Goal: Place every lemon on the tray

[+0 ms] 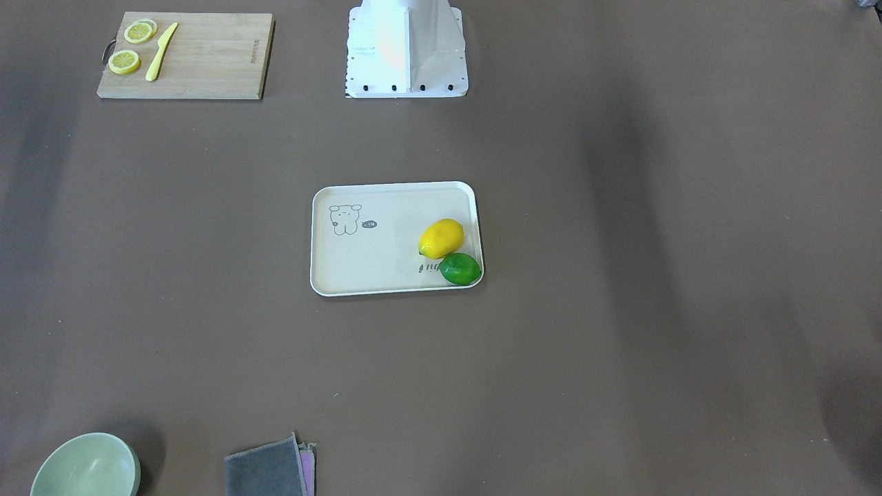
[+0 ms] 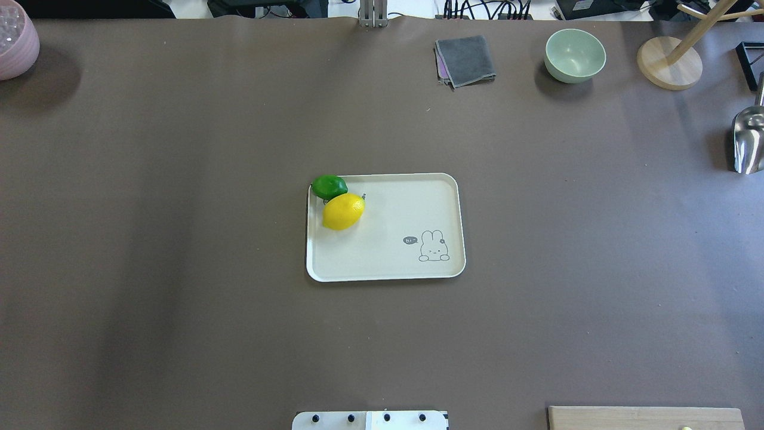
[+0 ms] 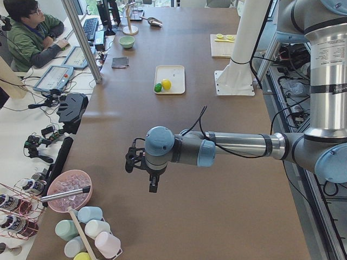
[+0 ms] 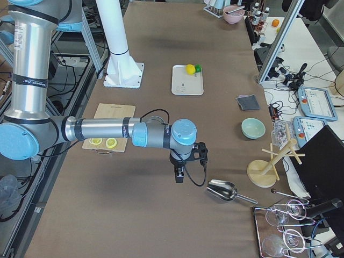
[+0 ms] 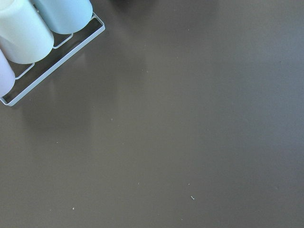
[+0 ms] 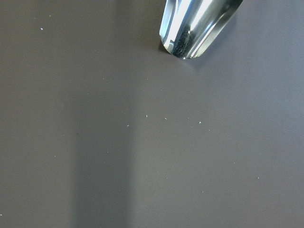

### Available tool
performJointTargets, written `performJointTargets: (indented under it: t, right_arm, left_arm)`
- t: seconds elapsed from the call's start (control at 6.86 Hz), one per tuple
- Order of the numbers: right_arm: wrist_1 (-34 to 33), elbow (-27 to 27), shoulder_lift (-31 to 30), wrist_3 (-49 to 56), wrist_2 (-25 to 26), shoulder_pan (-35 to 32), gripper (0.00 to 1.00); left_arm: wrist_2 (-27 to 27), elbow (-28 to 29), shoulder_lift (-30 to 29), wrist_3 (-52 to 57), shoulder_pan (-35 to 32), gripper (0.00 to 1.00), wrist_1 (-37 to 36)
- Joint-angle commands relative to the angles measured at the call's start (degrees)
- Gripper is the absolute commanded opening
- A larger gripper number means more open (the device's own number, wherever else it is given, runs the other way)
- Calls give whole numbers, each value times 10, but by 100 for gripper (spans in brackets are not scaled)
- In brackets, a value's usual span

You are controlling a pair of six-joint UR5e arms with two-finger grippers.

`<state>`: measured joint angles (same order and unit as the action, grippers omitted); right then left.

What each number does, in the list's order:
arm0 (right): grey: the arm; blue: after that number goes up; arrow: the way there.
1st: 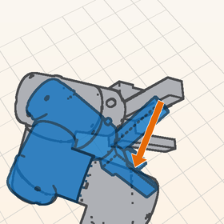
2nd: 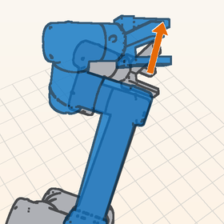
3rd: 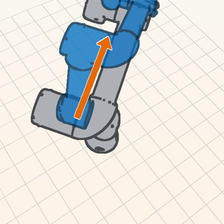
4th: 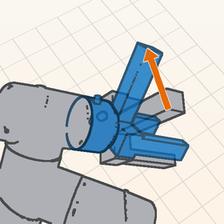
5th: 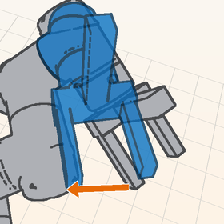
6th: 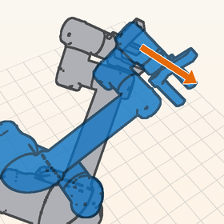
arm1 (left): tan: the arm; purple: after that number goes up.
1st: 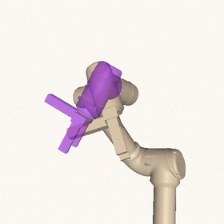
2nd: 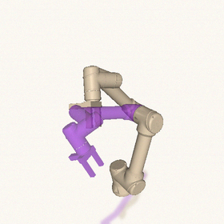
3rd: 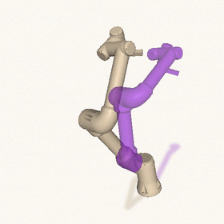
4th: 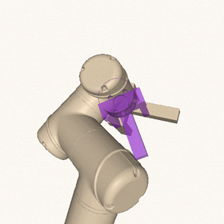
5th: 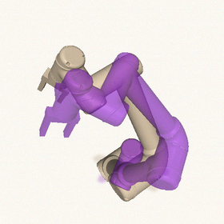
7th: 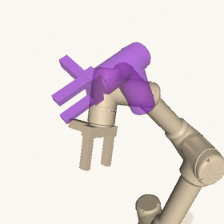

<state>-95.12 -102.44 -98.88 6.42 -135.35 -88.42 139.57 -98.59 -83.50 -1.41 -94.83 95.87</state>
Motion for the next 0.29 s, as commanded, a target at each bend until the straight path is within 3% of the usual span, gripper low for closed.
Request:
performJointTargets:
  t: [0.0,0.15]
  right_arm:
    - [-1,0,-1,1,0,0,100]
    - [-1,1,0,1,0,0,100]
  left_arm:
    - [0,2,1,0,0,100,-1]
    - [0,2,3,0,0,100,0]
